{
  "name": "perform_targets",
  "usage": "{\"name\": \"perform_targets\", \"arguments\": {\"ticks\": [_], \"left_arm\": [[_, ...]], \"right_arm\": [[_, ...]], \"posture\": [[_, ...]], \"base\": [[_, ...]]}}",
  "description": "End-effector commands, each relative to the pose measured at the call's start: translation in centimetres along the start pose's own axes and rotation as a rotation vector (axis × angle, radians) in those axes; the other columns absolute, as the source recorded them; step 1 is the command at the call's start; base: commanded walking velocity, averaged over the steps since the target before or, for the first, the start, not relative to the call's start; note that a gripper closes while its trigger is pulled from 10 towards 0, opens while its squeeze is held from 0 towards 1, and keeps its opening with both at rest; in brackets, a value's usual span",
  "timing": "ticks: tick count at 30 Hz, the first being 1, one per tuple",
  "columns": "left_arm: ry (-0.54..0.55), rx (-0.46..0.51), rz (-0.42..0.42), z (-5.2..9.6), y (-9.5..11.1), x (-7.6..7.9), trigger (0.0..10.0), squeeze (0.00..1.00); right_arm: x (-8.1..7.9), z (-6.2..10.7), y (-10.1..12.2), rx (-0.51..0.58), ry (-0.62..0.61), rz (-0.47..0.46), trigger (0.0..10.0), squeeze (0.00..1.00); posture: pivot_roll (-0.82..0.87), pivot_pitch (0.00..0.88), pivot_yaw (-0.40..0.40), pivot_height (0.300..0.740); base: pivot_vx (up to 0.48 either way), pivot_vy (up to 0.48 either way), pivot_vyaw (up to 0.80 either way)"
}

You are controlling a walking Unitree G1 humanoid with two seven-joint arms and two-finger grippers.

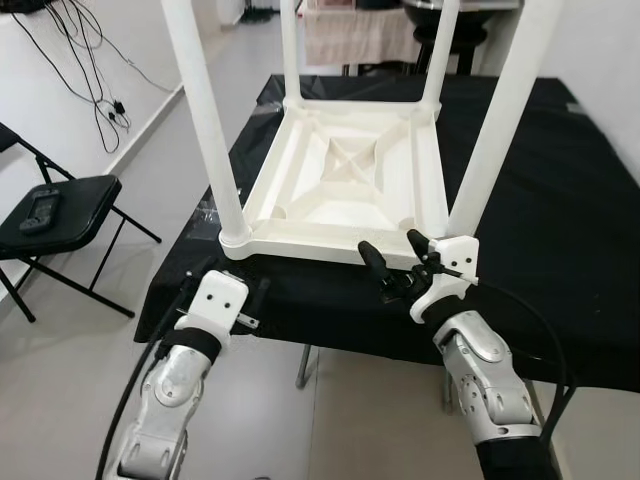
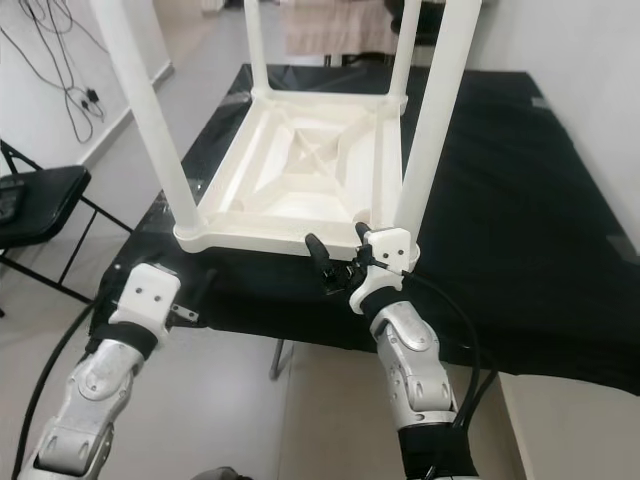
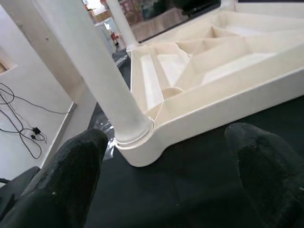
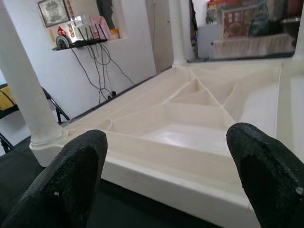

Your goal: Building children table

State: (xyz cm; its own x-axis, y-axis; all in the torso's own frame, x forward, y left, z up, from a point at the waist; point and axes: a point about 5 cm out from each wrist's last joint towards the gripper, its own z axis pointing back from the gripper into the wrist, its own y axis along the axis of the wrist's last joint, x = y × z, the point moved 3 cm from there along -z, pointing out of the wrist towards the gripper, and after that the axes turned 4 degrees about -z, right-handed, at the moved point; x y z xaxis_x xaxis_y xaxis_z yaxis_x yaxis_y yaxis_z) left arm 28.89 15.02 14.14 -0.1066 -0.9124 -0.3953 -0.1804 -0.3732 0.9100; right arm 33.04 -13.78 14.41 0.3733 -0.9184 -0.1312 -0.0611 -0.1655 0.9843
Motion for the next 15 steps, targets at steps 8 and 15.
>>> {"name": "perform_targets", "arguments": {"ticks": [8, 15], "left_arm": [[0.019, -0.003, 0.016, -0.2, -0.3, -1.4, 10.0, 0.0], [0.026, -0.004, 0.057, -0.2, -0.4, -1.5, 10.0, 0.0]], "right_arm": [[0.6, -0.9, 3.3, 0.092, 0.037, 0.107, 10.0, 0.0], [0.1, -1.0, 2.7, 0.028, 0.069, 0.143, 10.0, 0.0]], "posture": [[0.11, 0.018, -0.027, 0.74], [0.11, 0.029, -0.043, 0.74]], "base": [[0.0, 0.0, 0.0], [0.0, 0.0, -0.23]]}}
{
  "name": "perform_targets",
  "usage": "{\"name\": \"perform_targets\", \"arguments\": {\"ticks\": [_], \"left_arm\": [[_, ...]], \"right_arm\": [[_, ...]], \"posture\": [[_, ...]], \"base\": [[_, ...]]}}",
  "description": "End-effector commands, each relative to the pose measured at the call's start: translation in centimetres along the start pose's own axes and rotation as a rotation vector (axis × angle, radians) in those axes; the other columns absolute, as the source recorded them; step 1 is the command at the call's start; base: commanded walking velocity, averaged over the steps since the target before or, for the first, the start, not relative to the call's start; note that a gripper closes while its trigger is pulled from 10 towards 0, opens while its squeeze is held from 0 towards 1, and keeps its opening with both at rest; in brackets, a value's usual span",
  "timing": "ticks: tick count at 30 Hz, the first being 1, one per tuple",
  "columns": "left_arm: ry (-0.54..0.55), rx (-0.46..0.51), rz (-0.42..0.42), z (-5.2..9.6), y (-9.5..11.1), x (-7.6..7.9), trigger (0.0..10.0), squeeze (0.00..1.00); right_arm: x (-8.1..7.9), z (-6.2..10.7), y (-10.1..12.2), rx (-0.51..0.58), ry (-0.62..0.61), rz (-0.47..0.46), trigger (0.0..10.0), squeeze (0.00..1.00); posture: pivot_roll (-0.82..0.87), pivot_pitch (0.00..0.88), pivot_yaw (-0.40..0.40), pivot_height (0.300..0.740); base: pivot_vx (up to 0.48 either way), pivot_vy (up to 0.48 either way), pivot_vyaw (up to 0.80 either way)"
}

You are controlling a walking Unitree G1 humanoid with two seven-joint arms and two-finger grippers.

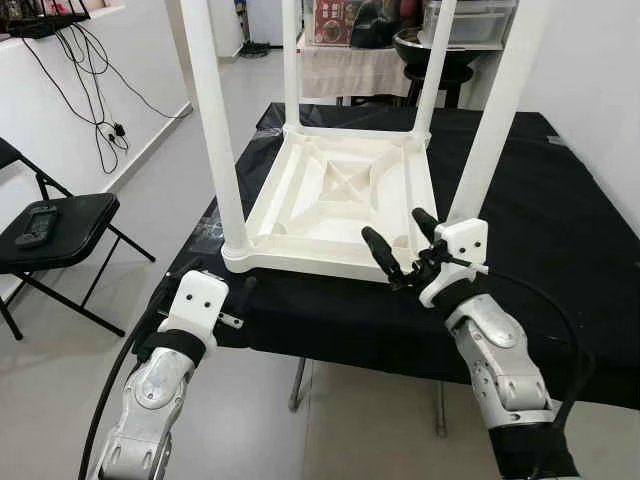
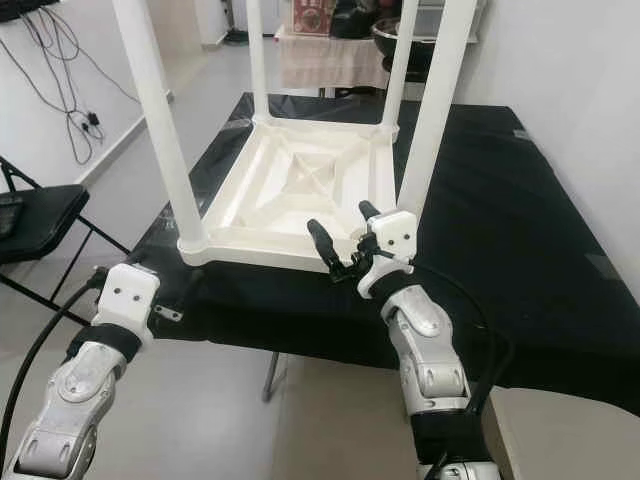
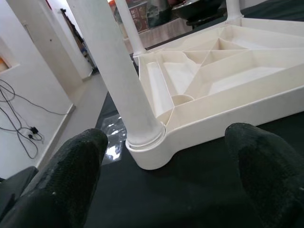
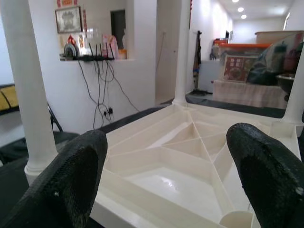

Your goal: Building children table

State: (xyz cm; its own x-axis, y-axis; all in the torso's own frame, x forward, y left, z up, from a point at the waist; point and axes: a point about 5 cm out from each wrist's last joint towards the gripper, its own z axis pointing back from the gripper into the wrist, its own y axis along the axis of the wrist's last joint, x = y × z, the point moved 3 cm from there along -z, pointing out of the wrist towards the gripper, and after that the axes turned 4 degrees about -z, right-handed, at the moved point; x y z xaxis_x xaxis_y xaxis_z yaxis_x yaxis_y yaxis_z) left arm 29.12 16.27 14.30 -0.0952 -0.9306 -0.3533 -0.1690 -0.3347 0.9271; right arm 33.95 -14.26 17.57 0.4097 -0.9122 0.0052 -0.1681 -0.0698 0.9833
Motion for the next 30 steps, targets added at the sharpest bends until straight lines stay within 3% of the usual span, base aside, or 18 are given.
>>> {"name": "perform_targets", "arguments": {"ticks": [1, 4, 10, 15, 19, 28, 30], "left_arm": [[0.006, 0.004, 0.014, -0.1, 0.0, -0.3, 10.0, 0.0], [0.01, 0.002, 0.031, -0.1, 0.1, -0.3, 10.0, 0.0], [-0.01, 0.01, 0.055, -0.1, 0.2, -0.1, 10.0, 0.0], [-0.03, 0.028, 0.055, 0.0, 0.7, 0.4, 10.0, 0.0], [-0.036, 0.032, 0.06, 0.0, 0.8, 0.4, 10.0, 0.0], [-0.055, 0.04, 0.065, 0.0, 1.1, 0.8, 10.0, 0.0], [-0.058, 0.04, 0.066, 0.1, 1.1, 0.8, 10.0, 0.0]], "right_arm": [[-0.4, 0.0, -0.4, -0.033, 0.016, 0.012, 10.0, 0.0], [-1.1, 0.4, -1.3, -0.054, 0.037, 0.008, 10.0, 0.0], [-1.6, 0.6, -1.4, -0.054, 0.069, -0.008, 10.0, 0.0], [-3.7, 1.1, -1.9, -0.1, 0.237, -0.042, 10.0, 0.0], [-4.6, 1.5, -1.5, -0.073, 0.292, -0.068, 10.0, 0.0], [-5.4, 1.8, -2.1, -0.107, 0.333, -0.064, 10.0, 0.0], [-6.0, 2.3, -2.1, -0.11, 0.397, -0.053, 10.0, 0.0]], "posture": [[0.11, 0.029, -0.043, 0.74], [0.1, 0.03, -0.047, 0.74], [0.1, 0.032, -0.052, 0.74], [0.1, 0.032, -0.055, 0.74], [0.1, 0.033, -0.054, 0.74], [0.1, 0.04, -0.053, 0.74], [0.1, 0.042, -0.053, 0.74]], "base": [[0.0, 0.0, -0.8], [0.0, 0.0, -0.8], [0.0, 0.0, 0.0], [0.0, 0.0, -0.35], [0.0, 0.0, -0.8], [0.27, 0.0, 0.0], [0.272, 0.0, 0.0]]}}
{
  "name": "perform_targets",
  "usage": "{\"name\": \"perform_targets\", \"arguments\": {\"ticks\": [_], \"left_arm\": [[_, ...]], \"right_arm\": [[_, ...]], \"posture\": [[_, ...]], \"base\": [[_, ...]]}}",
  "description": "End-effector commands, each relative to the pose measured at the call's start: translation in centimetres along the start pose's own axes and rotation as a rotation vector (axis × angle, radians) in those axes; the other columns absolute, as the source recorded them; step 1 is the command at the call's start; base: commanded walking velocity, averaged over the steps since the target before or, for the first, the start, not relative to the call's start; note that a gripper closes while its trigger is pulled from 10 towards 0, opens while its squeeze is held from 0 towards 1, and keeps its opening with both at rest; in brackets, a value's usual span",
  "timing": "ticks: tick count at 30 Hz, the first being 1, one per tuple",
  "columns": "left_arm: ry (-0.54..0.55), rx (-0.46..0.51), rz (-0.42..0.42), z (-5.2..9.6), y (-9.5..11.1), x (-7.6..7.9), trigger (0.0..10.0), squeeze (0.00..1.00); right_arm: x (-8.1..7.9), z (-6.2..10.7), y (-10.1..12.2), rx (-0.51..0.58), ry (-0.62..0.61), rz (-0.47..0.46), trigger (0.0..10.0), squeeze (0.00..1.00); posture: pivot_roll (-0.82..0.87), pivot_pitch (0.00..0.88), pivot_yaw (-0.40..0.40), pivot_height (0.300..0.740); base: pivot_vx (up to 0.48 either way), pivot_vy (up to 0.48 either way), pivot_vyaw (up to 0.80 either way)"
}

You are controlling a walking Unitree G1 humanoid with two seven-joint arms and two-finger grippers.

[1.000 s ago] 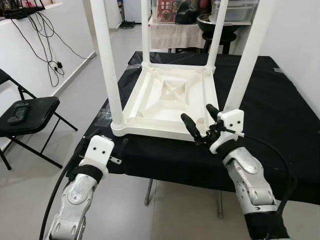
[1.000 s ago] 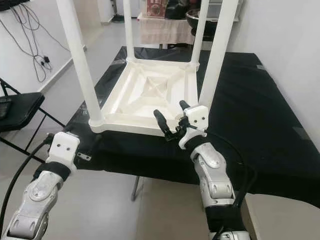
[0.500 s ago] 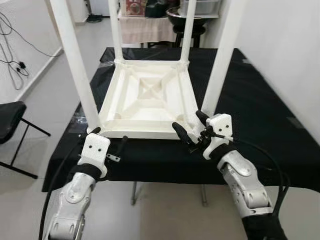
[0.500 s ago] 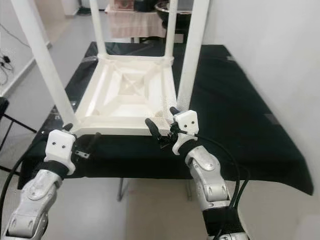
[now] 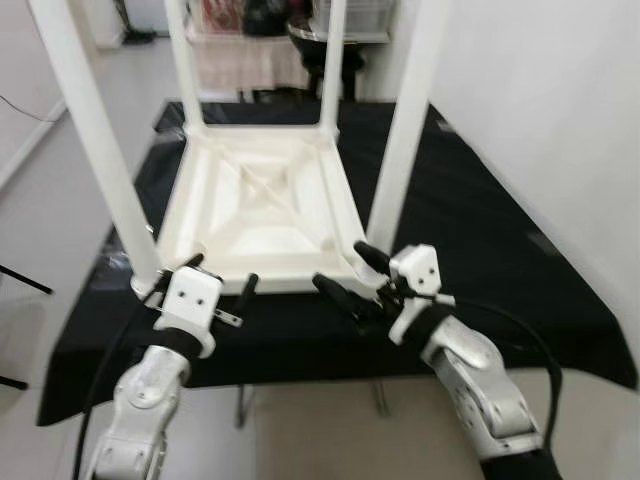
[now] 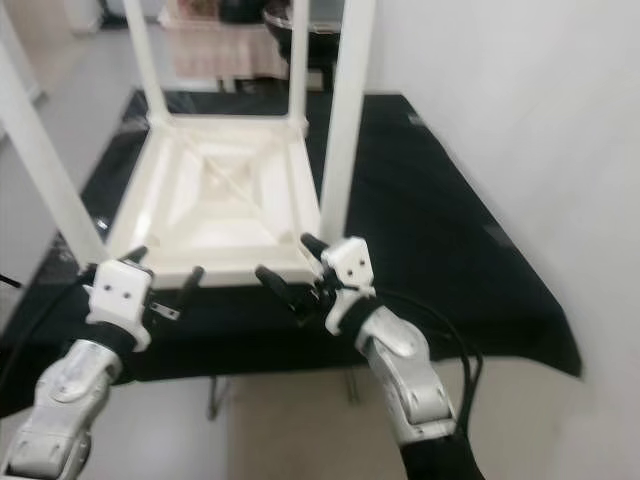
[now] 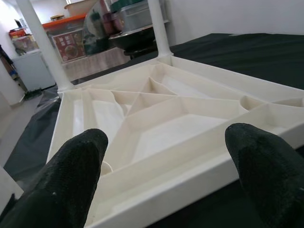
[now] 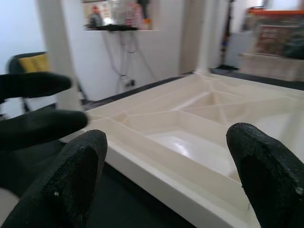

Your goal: Building children table

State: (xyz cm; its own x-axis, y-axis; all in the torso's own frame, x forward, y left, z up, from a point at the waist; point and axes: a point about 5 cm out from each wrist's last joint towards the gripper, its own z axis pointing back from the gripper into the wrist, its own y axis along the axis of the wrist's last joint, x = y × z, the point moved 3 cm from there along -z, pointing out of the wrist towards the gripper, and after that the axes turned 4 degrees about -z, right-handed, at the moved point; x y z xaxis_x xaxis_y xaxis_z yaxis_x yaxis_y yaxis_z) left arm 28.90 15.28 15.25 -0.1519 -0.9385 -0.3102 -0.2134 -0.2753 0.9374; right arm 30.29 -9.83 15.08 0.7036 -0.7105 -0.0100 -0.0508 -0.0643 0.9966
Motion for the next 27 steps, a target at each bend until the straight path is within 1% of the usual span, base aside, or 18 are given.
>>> {"name": "perform_targets", "arguments": {"ticks": [1, 2, 4, 8, 11, 13, 14, 15, 16, 18, 19, 20, 22, 24, 25, 26, 27], "left_arm": [[-0.01, -0.012, 0.013, 0.1, -0.1, 0.2, 10.0, 0.0], [-0.011, -0.012, 0.013, 0.1, -0.1, 0.2, 10.0, 0.0], [-0.01, -0.012, 0.013, 0.2, -0.1, 0.2, 10.0, 0.0], [-0.014, -0.01, 0.012, 0.2, -0.1, 0.3, 10.0, 0.0], [-0.02, -0.01, 0.016, 0.3, 0.0, 0.5, 10.0, 0.0], [-0.051, -0.018, 0.04, 0.6, -0.1, 1.2, 10.0, 0.0], [-0.051, -0.018, 0.04, 0.6, -0.1, 1.2, 10.0, 0.0], [-0.096, -0.026, 0.04, 0.9, -0.3, 2.1, 10.0, 0.0], [-0.096, -0.026, 0.04, 0.9, -0.3, 2.1, 10.0, 0.0], [-0.206, -0.026, 0.038, 1.6, -0.2, 4.0, 10.0, 0.0], [-0.206, -0.026, 0.038, 1.6, -0.2, 4.0, 10.0, 0.0], [-0.231, -0.024, 0.035, 1.8, -0.2, 4.4, 10.0, 0.0], [-0.24, -0.016, 0.021, 1.8, 0.0, 4.4, 10.0, 0.0], [-0.24, -0.016, 0.021, 1.8, 0.0, 4.4, 10.0, 0.0], [-0.24, -0.009, 0.007, 1.9, 0.3, 4.3, 10.0, 0.0], [-0.24, -0.009, 0.007, 1.9, 0.3, 4.3, 10.0, 0.0], [-0.235, -0.009, 0.0, 2.1, 0.4, 4.3, 10.0, 0.0]], "right_arm": [[-0.5, 0.2, 0.0, -0.012, 0.043, 0.01, 10.0, 0.0], [-0.8, 0.3, 0.0, -0.01, 0.067, 0.011, 10.0, 0.0], [-1.0, 0.4, 0.2, 0.01, 0.087, -0.023, 10.0, 0.0], [-1.1, 0.5, -0.3, -0.028, 0.096, -0.028, 10.0, 0.0], [-1.3, 0.8, -0.4, -0.02, 0.105, -0.044, 10.0, 0.0], [-1.5, 1.1, -0.6, -0.025, 0.11, -0.044, 10.0, 0.0], [-1.5, 1.1, -0.6, -0.025, 0.11, -0.044, 10.0, 0.0], [-1.5, 1.4, -0.7, -0.023, 0.115, -0.056, 10.0, 0.0], [-1.5, 1.4, -0.7, -0.023, 0.115, -0.056, 10.0, 0.0], [-1.8, 2.0, -0.7, -0.027, 0.142, -0.079, 10.0, 0.0], [-1.8, 2.0, -0.7, -0.027, 0.142, -0.079, 10.0, 0.0], [-1.9, 2.3, -0.8, -0.034, 0.166, -0.081, 10.0, 0.0], [-2.0, 3.0, -0.4, -0.035, 0.197, -0.077, 10.0, 0.0], [-2.0, 3.0, -0.4, -0.035, 0.197, -0.077, 10.0, 0.0], [-1.9, 3.7, 0.6, -0.011, 0.217, -0.068, 10.0, 0.0], [-1.9, 3.7, 0.6, -0.011, 0.217, -0.068, 10.0, 0.0], [-1.9, 4.1, 1.4, 0.008, 0.23, -0.064, 10.0, 0.0]], "posture": [[0.1, 0.042, -0.053, 0.74], [0.1, 0.043, -0.053, 0.74], [0.1, 0.043, -0.052, 0.74], [0.1, 0.045, -0.052, 0.74], [0.1, 0.049, -0.051, 0.74], [0.1, 0.05, -0.05, 0.74], [0.1, 0.05, -0.05, 0.74], [0.1, 0.052, -0.05, 0.74], [0.1, 0.052, -0.05, 0.74], [0.1, 0.054, -0.048, 0.74], [0.1, 0.054, -0.048, 0.74], [0.1, 0.055, -0.047, 0.74], [0.1, 0.055, -0.047, 0.74], [0.1, 0.055, -0.047, 0.74], [0.09, 0.063, -0.046, 0.74], [0.09, 0.063, -0.046, 0.74], [0.08, 0.068, -0.042, 0.74]], "base": [[0.274, 0.0, 0.0], [0.27, 0.0, 0.8], [0.272, 0.0, 0.8], [0.271, 0.0, 0.0], [0.273, 0.0, 0.0], [0.0, 0.0, 0.0], [0.0, 0.0, 0.0], [0.0, 0.0, 0.0], [0.0, 0.0, 0.0], [0.0, 0.0, 0.0], [0.0, 0.0, 0.0], [0.0, 0.0, 0.0], [0.0, 0.0, 0.0], [0.0, 0.0, 0.0], [0.0, 0.0, 0.0], [0.0, 0.0, 0.0], [0.0, 0.0, 0.0]]}}
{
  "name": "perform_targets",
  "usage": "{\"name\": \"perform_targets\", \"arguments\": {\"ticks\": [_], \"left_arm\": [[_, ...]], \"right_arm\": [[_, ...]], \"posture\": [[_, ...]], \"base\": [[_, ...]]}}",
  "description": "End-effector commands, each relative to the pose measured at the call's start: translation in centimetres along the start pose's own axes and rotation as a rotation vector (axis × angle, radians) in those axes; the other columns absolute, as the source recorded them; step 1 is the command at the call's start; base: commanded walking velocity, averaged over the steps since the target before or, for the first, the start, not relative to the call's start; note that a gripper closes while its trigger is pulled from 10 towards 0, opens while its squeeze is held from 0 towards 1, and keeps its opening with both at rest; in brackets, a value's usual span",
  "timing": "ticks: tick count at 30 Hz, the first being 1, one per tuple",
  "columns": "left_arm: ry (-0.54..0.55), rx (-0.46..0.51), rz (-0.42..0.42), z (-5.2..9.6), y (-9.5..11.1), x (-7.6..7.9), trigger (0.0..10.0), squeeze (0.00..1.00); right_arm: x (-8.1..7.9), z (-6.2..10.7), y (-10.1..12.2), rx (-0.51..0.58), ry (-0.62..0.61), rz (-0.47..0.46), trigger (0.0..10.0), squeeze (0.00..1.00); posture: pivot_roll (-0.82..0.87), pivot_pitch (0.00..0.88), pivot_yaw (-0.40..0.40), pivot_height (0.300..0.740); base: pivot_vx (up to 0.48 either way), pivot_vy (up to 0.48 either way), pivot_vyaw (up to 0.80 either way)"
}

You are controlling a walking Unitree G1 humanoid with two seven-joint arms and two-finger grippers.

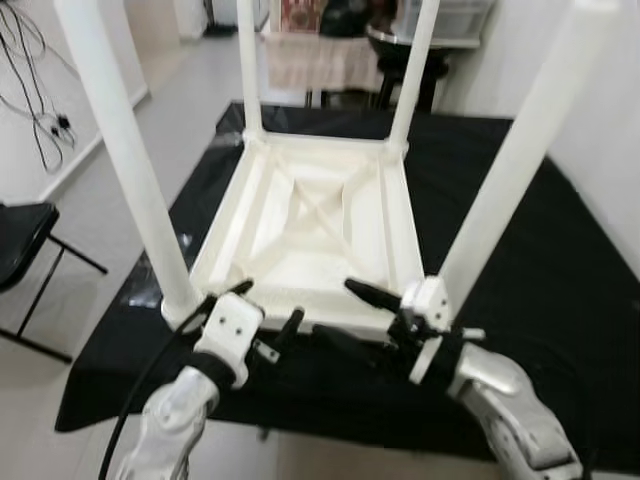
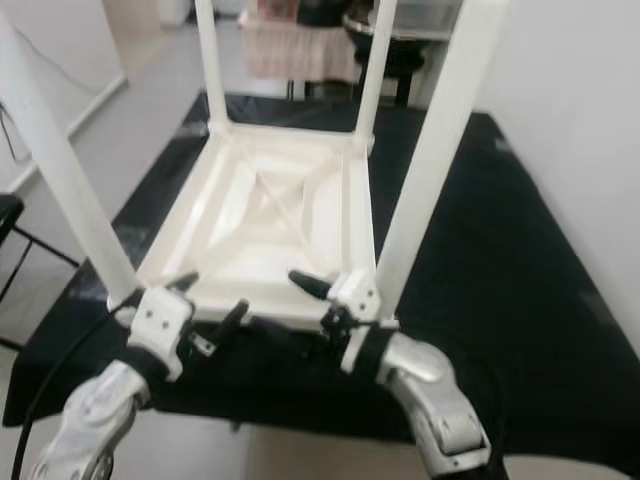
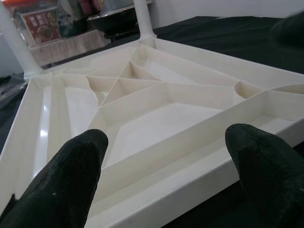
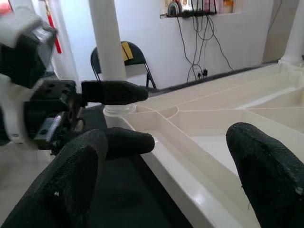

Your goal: Building children table

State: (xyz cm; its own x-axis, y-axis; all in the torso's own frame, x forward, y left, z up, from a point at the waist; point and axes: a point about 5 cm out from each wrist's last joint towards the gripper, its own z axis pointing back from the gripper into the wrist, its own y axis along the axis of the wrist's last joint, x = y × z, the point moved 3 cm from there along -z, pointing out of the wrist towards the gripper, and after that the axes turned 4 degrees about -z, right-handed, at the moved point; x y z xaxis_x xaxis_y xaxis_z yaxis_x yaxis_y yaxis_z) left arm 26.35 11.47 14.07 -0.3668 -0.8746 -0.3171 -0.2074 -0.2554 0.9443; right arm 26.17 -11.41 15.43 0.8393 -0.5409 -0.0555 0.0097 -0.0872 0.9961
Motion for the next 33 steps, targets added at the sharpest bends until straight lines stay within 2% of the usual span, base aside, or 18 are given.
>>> {"name": "perform_targets", "arguments": {"ticks": [1, 5, 7, 8, 9, 10, 12, 13, 14, 15, 16, 18, 19, 21, 25, 27, 33], "left_arm": [[-0.007, -0.012, -0.023, 0.4, 0.1, 0.0, 10.0, 0.0], [0.02, -0.017, -0.023, 0.9, 0.2, -0.1, 10.0, 0.0], [0.09, -0.024, -0.021, 1.9, 0.5, -0.7, 10.0, 0.0], [0.09, -0.024, -0.021, 1.9, 0.5, -0.7, 10.0, 0.0], [0.156, -0.044, -0.018, 3.3, 0.5, -1.2, 10.0, 0.0], [0.156, -0.044, -0.018, 3.3, 0.5, -1.2, 10.0, 0.0], [0.21, -0.081, -0.022, 5.0, -0.1, -1.6, 10.0, 0.0], [0.21, -0.081, -0.022, 5.0, -0.1, -1.6, 10.0, 0.0], [0.238, -0.11, -0.03, 5.9, -0.6, -1.9, 10.0, 0.0], [0.299, -0.139, -0.04, 7.0, -1.1, -2.9, 10.0, 0.0], [0.299, -0.139, -0.04, 7.0, -1.1, -2.9, 10.0, 0.0], [0.394, -0.173, -0.065, 8.6, -1.5, -4.6, 10.0, 0.0], [0.394, -0.173, -0.065, 8.6, -1.5, -4.6, 10.0, 0.0], [0.457, -0.186, -0.081, 9.5, -1.7, -6.0, 10.0, 0.0], [0.477, -0.172, -0.079, 9.6, -1.8, -6.7, 10.0, 0.0], [0.488, -0.139, -0.07, 9.0, -1.7, -7.4, 10.0, 0.0], [0.5, -0.09, -0.046, 8.0, -1.2, -7.9, 10.0, 0.0]], "right_arm": [[-0.5, 0.3, 1.4, 0.043, 0.029, 0.007, 10.0, 0.0], [-0.9, 0.7, 2.4, 0.056, 0.046, 0.021, 10.0, 0.0], [-1.1, 1.3, 3.3, 0.053, 0.066, 0.049, 10.0, 0.0], [-1.1, 1.3, 3.3, 0.053, 0.066, 0.049, 10.0, 0.0], [-1.2, 1.8, 4.0, 0.047, 0.081, 0.076, 10.0, 0.0], [-1.2, 1.8, 4.0, 0.047, 0.081, 0.076, 10.0, 0.0], [-1.0, 2.3, 4.5, 0.039, 0.089, 0.097, 10.0, 0.0], [-1.0, 2.3, 4.5, 0.039, 0.089, 0.097, 10.0, 0.0], [-1.0, 2.6, 4.7, 0.035, 0.099, 0.102, 10.0, 0.0], [-1.0, 2.9, 4.9, 0.023, 0.112, 0.112, 10.0, 0.0], [-1.0, 2.9, 4.9, 0.023, 0.112, 0.112, 10.0, 0.0], [-0.8, 3.5, 5.4, 0.001, 0.118, 0.126, 10.0, 0.0], [-0.8, 3.5, 5.4, 0.001, 0.118, 0.126, 10.0, 0.0], [-0.4, 4.0, 5.9, -0.013, 0.1, 0.152, 10.0, 0.0], [0.0, 4.7, 7.1, -0.012, 0.095, 0.183, 10.0, 0.0], [-0.6, 5.8, 8.1, -0.035, 0.151, 0.203, 10.0, 0.0], [-2.0, 6.7, 8.6, -0.082, 0.236, 0.194, 10.0, 0.0]], "posture": [[0.08, 0.068, -0.042, 0.74], [0.08, 0.072, -0.038, 0.74], [0.07, 0.078, -0.025, 0.74], [0.07, 0.078, -0.025, 0.74], [0.07, 0.082, -0.019, 0.74], [0.07, 0.082, -0.019, 0.74], [0.08, 0.085, -0.019, 0.74], [0.08, 0.085, -0.019, 0.74], [0.07, 0.088, -0.019, 0.74], [0.07, 0.089, -0.021, 0.74], [0.07, 0.089, -0.021, 0.74], [0.08, 0.092, -0.026, 0.74], [0.08, 0.092, -0.026, 0.74], [0.08, 0.091, -0.025, 0.74], [0.07, 0.085, -0.023, 0.74], [0.06, 0.076, -0.019, 0.74], [0.05, 0.068, -0.023, 0.74]], "base": [[0.0, 0.0, 0.0], [0.0, 0.0, 0.0], [0.0, 0.0, 0.0], [0.0, 0.0, 0.0], [0.0, 0.0, 0.0], [0.0, 0.0, 0.0], [0.0, 0.0, 0.0], [0.0, 0.0, 0.0], [0.0, 0.0, 0.0], [0.0, 0.0, 0.0], [0.0, 0.0, 0.0], [0.0, 0.0, 0.0], [0.0, 0.0, 0.0], [0.0, 0.0, 0.0], [0.0, 0.0, 0.0], [0.0, 0.0, 0.0], [0.0, 0.0, 0.0]]}}
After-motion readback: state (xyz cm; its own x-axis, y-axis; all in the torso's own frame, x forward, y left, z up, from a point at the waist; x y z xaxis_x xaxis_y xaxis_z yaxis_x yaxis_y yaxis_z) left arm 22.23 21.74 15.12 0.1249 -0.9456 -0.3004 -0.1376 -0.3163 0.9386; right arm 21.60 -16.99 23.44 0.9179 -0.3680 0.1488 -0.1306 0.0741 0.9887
